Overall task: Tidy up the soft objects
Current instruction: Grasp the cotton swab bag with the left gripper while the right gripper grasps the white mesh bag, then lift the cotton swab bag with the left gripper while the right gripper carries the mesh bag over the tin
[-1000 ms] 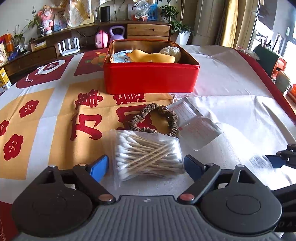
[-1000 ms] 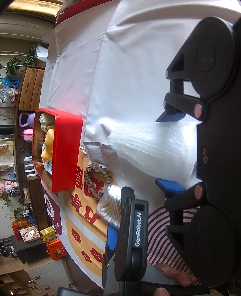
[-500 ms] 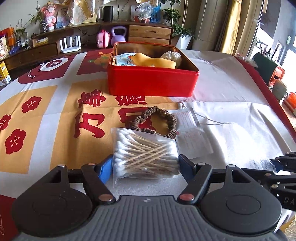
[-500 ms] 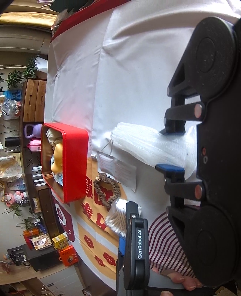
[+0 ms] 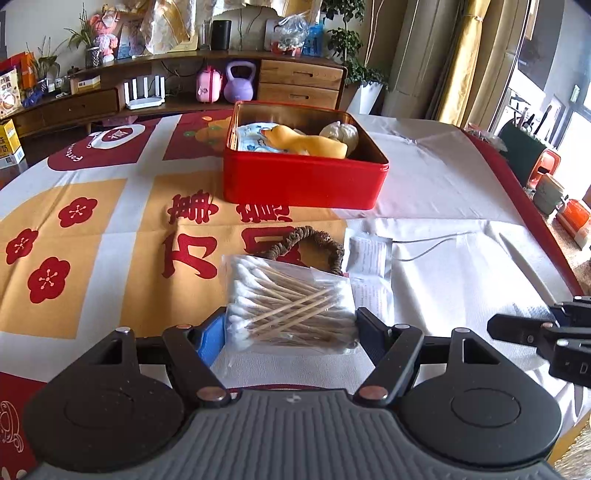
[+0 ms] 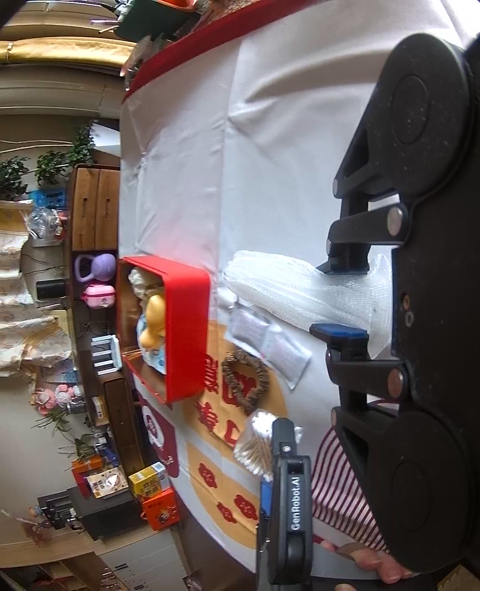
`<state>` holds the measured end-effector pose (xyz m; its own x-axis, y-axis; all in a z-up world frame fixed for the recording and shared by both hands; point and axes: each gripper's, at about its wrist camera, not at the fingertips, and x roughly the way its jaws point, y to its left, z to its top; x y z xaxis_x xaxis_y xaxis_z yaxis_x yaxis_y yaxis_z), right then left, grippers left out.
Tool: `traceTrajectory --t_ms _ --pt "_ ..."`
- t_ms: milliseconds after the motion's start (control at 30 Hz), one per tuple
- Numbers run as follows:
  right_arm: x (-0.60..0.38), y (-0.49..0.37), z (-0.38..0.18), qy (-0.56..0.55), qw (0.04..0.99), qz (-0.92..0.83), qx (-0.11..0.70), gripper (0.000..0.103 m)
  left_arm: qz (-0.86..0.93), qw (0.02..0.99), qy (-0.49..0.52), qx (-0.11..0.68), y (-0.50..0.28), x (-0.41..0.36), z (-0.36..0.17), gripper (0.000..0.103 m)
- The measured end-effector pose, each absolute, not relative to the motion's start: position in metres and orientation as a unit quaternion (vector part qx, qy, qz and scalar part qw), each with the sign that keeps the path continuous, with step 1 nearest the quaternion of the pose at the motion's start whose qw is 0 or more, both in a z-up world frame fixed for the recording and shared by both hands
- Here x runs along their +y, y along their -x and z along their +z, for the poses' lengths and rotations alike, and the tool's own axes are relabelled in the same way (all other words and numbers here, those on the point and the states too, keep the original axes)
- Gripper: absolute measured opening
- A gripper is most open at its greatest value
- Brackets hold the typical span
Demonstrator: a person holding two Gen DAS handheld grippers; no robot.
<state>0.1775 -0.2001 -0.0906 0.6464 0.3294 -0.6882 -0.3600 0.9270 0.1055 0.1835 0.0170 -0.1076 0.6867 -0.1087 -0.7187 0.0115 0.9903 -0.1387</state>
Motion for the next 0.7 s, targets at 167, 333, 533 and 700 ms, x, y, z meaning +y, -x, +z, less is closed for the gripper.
traceTrajectory --t_ms 167,333,533,700 --pt "-0.201 -0.175 -0.079 0.023 0.909 0.200 0.365 0.024 -0.039 0.917 0.066 0.391 -0.179 0.015 -0.099 0.073" --pt "-0.201 -0.171 -0.065 0.028 0.909 0.214 0.355 0.024 -0.048 0.918 0.071 0.386 -0.175 0.012 -0.089 0.073" --pt "-0.202 -0.169 -0.047 0.032 0.913 0.226 0.337 0.024 -0.056 0.921 0.082 0.377 -0.173 0.010 -0.074 0.073" --pt "-0.202 -0.172 -0.030 0.032 0.911 0.244 0.330 0.024 -0.063 0.925 0.081 0.367 -0.174 0.009 -0.058 0.073"
